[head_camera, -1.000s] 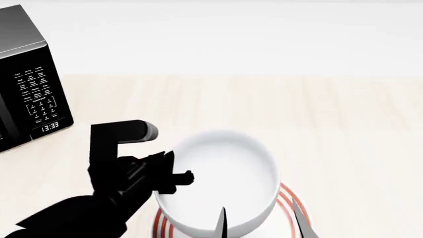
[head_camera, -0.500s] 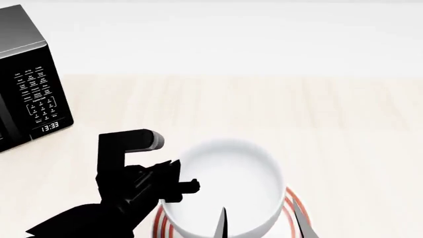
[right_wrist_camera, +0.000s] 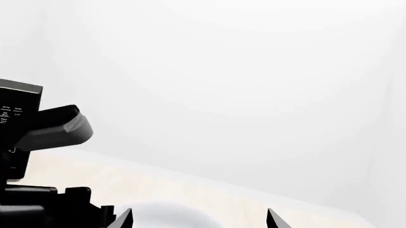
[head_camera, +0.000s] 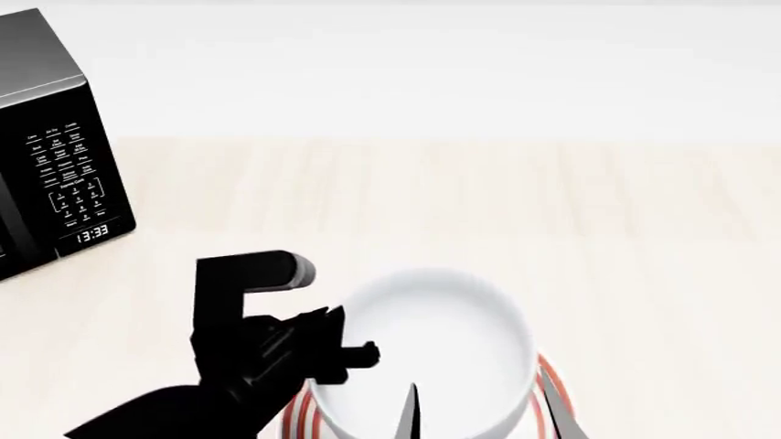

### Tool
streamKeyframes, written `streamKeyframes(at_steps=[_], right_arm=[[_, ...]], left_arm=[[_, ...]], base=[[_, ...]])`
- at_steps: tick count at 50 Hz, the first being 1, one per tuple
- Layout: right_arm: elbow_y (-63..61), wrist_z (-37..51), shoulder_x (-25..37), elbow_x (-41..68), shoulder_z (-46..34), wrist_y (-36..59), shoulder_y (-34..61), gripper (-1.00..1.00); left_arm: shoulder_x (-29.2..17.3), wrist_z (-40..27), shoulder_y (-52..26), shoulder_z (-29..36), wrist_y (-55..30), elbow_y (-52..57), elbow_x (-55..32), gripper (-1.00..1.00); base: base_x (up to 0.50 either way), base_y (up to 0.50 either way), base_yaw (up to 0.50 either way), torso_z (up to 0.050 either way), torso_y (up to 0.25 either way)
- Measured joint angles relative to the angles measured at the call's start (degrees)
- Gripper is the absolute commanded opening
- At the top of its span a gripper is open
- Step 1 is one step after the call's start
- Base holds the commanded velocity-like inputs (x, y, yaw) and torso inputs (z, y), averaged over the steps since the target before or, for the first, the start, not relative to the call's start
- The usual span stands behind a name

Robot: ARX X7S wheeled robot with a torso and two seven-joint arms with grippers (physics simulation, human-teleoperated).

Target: Pick up the white bowl and put it on the plate.

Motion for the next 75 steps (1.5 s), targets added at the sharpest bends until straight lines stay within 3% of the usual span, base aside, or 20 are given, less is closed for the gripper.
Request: streamKeyframes(at_steps=[69, 70, 75], right_arm=[[0.4, 0.7, 0.8, 0.9, -0.8, -0.5, 0.3, 1.0], [0.4, 0.7, 0.8, 0.9, -0.8, -0.5, 0.4, 1.0], [0.4, 0.8, 0.9, 0.9, -0.9, -0.5, 0.4, 1.0]], left_arm=[[0.1, 1.8, -3.8, 9.6, 9.8, -12.6, -4.0, -1.0], [0.0, 1.8, -3.8, 9.7, 9.8, -12.6, -4.1, 1.0], [-0.2, 1.7, -3.7, 10.3, 10.1, -12.2, -5.1, 1.0]], base=[[0.0, 0.0, 0.0, 0.0, 0.0], [0.0, 0.0, 0.0, 0.0, 0.0], [0.0, 0.0, 0.0, 0.0, 0.0]])
